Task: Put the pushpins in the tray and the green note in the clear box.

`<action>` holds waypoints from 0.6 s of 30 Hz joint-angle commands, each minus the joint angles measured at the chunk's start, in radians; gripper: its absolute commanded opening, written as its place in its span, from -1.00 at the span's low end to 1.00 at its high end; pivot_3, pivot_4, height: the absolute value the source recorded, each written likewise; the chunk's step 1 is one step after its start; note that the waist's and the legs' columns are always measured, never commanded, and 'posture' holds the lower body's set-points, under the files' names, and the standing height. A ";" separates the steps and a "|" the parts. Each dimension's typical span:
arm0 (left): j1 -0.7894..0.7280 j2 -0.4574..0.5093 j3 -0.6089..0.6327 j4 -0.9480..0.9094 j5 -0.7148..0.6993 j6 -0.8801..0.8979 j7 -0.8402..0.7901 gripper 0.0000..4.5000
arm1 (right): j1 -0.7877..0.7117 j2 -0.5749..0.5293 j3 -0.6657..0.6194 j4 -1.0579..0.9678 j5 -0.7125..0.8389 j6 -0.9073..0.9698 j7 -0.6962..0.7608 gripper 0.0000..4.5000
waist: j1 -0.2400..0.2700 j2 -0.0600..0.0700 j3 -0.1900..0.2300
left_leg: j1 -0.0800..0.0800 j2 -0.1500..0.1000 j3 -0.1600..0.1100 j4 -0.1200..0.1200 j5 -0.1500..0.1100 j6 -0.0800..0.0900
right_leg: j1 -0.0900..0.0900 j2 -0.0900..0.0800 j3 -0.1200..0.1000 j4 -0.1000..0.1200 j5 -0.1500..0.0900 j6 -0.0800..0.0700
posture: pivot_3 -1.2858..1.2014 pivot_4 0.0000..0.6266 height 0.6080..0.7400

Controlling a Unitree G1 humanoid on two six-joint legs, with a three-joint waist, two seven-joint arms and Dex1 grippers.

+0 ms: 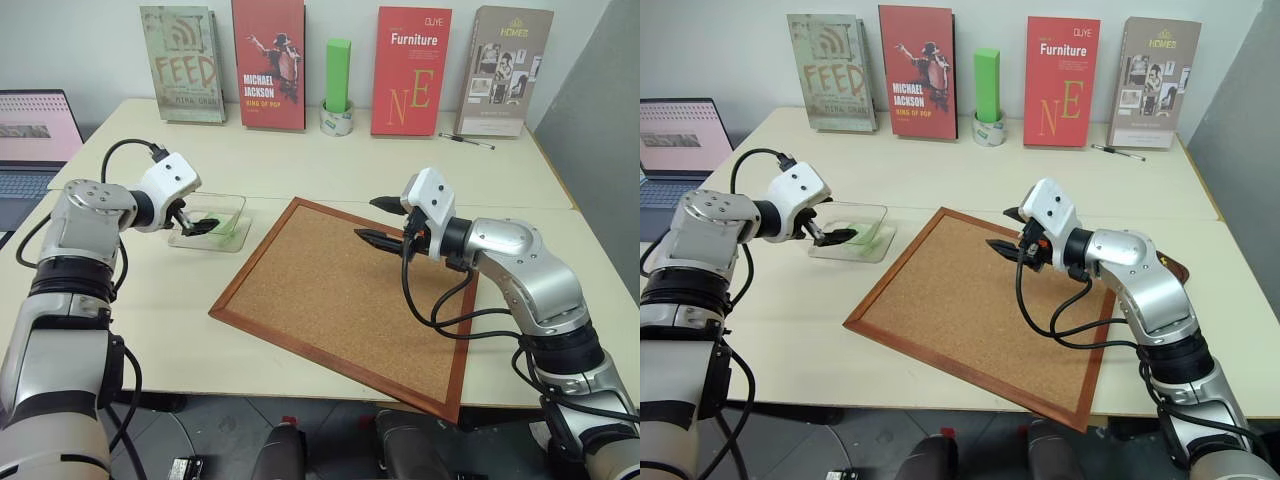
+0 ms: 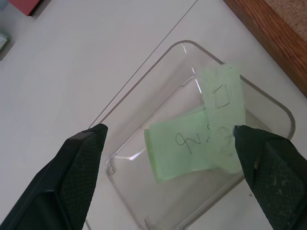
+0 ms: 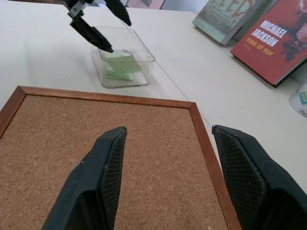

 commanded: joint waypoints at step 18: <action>0.355 -0.114 0.234 -0.690 -0.392 0.258 -0.031 0.99 | 0.410 0.042 -0.273 -0.393 0.157 0.053 -0.168 0.34 | 0.005 0.000 0.000 | 0.000 0.001 0.000 0.000 0.000 0.000 | 0.001 -0.001 -0.001 0.001 -0.001 -0.001 | 0.03 -0.52 1.00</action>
